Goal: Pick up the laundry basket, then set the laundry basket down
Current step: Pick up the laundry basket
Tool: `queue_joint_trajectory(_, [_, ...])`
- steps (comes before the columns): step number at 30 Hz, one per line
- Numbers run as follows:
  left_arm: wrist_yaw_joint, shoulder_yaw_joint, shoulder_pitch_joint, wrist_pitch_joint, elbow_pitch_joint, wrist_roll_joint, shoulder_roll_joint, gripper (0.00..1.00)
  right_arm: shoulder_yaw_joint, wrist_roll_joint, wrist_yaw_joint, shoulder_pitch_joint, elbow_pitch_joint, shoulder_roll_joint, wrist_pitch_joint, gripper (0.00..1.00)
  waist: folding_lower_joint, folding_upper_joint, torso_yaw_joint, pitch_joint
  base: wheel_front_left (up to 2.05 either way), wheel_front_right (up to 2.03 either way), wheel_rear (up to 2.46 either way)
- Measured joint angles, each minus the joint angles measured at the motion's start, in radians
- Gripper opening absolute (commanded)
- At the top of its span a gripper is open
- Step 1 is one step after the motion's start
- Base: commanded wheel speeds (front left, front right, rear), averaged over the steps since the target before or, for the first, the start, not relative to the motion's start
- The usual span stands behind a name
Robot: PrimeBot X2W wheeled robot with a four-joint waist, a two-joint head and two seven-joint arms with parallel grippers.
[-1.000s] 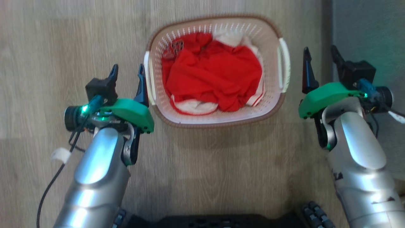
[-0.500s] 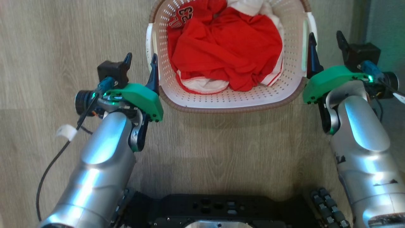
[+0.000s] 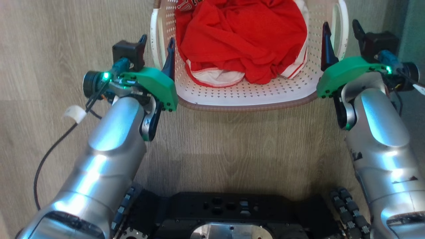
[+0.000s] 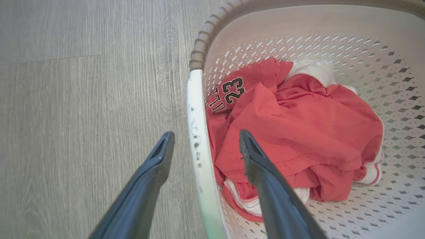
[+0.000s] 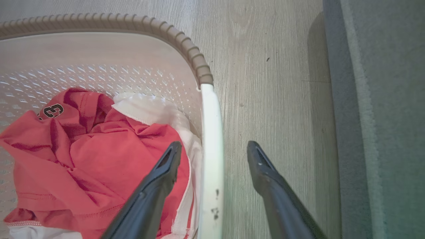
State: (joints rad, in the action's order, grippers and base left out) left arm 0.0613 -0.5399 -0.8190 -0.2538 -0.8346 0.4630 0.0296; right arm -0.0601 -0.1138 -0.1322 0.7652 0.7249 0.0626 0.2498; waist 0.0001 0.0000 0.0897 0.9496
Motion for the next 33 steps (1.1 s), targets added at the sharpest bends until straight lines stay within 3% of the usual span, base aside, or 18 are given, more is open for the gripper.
queue_joint_trajectory(16, [0.031,-0.102,-0.086,0.0,-0.081,0.085,-0.001,1.0,-0.025,0.0,0.0,0.063,0.044,0.004,0.0,1.0,-0.0001,0.0,0.0,0.063,0.0,0.0,0.0])
queue_joint_trajectory(17, [0.036,-0.104,-0.089,0.0,-0.082,0.086,-0.002,0.95,-0.028,0.0,0.0,0.069,0.047,0.004,0.0,0.94,-0.0001,0.0,0.001,0.066,0.0,0.0,0.0])
queue_joint_trajectory(19, [0.038,-0.108,-0.093,0.0,-0.086,0.086,-0.002,0.71,-0.034,0.0,0.0,0.077,0.048,0.005,0.0,0.75,-0.0001,0.0,0.002,0.069,0.0,0.0,0.0])
queue_joint_trajectory(20, [0.047,-0.112,-0.094,0.0,-0.086,0.084,-0.002,0.47,-0.037,0.0,0.0,0.078,0.049,0.005,0.0,0.52,-0.0001,0.0,0.002,0.07,0.0,0.0,0.0])
queue_joint_trajectory(21, [0.054,-0.116,-0.097,0.0,-0.086,0.081,-0.002,0.11,-0.04,0.0,0.0,0.079,0.051,0.005,0.0,0.45,-0.0001,0.0,0.002,0.07,0.0,0.0,0.0])
queue_joint_trajectory(22, [0.055,-0.121,-0.102,-0.001,-0.086,0.081,-0.003,0.0,-0.044,0.0,0.0,0.079,0.056,0.005,0.0,0.38,-0.0001,0.0,0.002,0.07,0.0,0.0,0.0])
queue_joint_trajectory(23, [0.056,-0.123,-0.107,-0.003,-0.086,0.079,-0.003,0.0,-0.047,-0.001,0.0,0.08,0.062,0.005,0.0,0.24,-0.0001,0.0,0.002,0.069,0.0,0.0,0.0])
queue_joint_trajectory(24, [0.058,-0.124,-0.11,-0.002,-0.087,0.075,-0.003,0.0,-0.047,-0.005,0.0,0.079,0.069,0.007,0.001,0.0,-0.0001,0.0,0.002,0.068,0.0,0.0,0.0])
queue_joint_trajectory(33, [0.062,-0.13,-0.102,-0.002,-0.091,0.075,-0.003,0.0,-0.065,-0.038,0.0,0.089,0.103,0.007,0.007,0.0,-0.0001,0.0,-0.004,0.052,0.0,0.0,0.0])
